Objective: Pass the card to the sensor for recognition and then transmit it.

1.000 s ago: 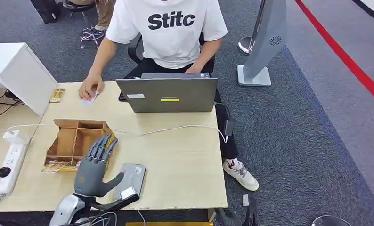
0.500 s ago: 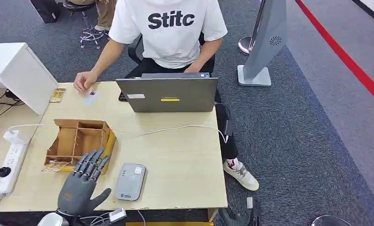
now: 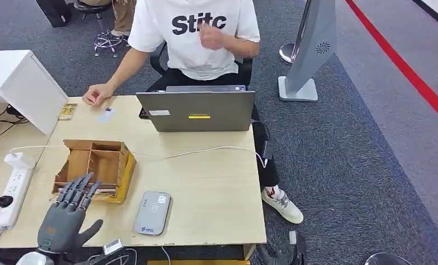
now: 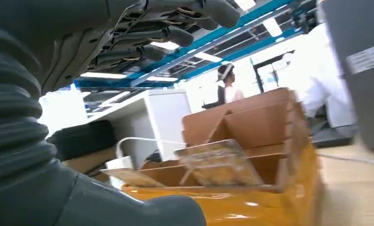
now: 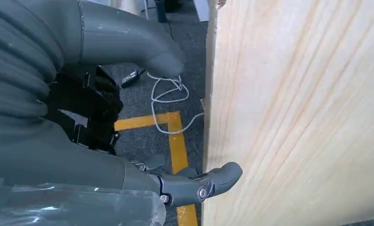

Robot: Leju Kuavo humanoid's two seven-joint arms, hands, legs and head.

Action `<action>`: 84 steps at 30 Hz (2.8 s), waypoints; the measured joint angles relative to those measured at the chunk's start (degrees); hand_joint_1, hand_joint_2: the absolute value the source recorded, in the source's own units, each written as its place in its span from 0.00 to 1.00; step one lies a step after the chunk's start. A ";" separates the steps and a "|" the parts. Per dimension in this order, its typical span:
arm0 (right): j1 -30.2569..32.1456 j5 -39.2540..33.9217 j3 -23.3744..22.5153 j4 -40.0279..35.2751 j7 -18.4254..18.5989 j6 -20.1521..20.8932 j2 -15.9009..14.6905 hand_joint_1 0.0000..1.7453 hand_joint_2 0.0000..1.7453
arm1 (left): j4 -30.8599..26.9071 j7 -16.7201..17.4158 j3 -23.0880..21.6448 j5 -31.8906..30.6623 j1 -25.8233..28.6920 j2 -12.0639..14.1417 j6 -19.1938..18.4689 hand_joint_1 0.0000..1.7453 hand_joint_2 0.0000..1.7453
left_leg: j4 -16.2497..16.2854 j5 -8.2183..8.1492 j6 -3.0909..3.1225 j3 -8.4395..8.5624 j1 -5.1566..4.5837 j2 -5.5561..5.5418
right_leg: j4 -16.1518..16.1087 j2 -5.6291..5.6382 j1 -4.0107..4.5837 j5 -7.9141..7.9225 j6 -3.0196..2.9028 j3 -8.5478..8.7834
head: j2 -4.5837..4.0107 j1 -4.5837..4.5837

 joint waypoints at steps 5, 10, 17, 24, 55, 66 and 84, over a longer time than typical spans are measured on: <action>-0.13 0.55 0.00 0.00 0.59 -0.09 0.02 0.00 1.00 | 4.87 -1.70 4.68 -0.35 -0.60 -1.27 3.74 0.00 1.00 | 0.00 0.00 0.00 0.00 0.00 0.00 | 0.00 0.00 0.00 0.00 0.00 0.01 | 0.00 0.00; -0.16 0.70 0.02 0.00 0.66 -0.09 0.02 0.00 1.00 | 8.75 -3.26 7.44 -0.48 -1.31 -3.19 5.88 0.00 1.00 | 0.00 0.00 0.00 -0.01 -0.01 -0.01 | -0.01 -0.02 -0.01 0.00 0.00 0.01 | 0.00 0.00; -0.17 0.70 0.02 0.00 0.66 -0.09 0.02 0.00 1.00 | 10.86 -3.37 8.77 -0.50 -1.69 -4.53 5.99 0.00 1.00 | 0.00 0.00 0.00 -0.01 -0.01 -0.01 | -0.02 -0.03 -0.01 0.00 0.00 0.00 | 0.00 0.00; -0.17 0.70 0.02 0.00 0.66 -0.09 0.02 0.00 1.00 | 11.52 -3.41 9.47 -0.50 -1.72 -5.20 6.04 0.00 1.00 | 0.00 0.00 0.00 -0.01 -0.01 -0.01 | -0.01 -0.04 -0.01 0.00 0.00 0.00 | 0.00 0.00; -0.66 1.82 0.66 0.00 1.86 -0.09 0.83 0.00 1.00 | 19.48 -8.20 7.24 -2.52 -11.28 -10.19 7.37 0.00 1.00 | 0.02 0.05 -0.05 0.00 -0.01 -0.06 | 0.00 -0.06 -0.01 0.04 -0.03 0.00 | 0.00 0.00; -0.66 1.77 0.94 0.00 1.75 -0.02 0.85 0.00 1.00 | 21.53 -7.56 6.83 -1.86 -12.53 -10.75 7.61 1.00 1.00 | 0.01 0.04 -0.05 0.00 0.00 -0.03 | -0.01 -0.02 -0.01 0.03 -0.04 -0.03 | 0.00 0.00; -0.64 1.75 1.11 0.00 1.73 -0.02 0.85 0.00 1.00 | 22.10 -7.98 6.83 -0.92 -12.55 -10.75 7.50 1.00 1.00 | 0.01 0.05 -0.06 0.00 0.00 -0.03 | 0.00 -0.02 0.00 0.04 -0.04 -0.04 | 0.00 0.00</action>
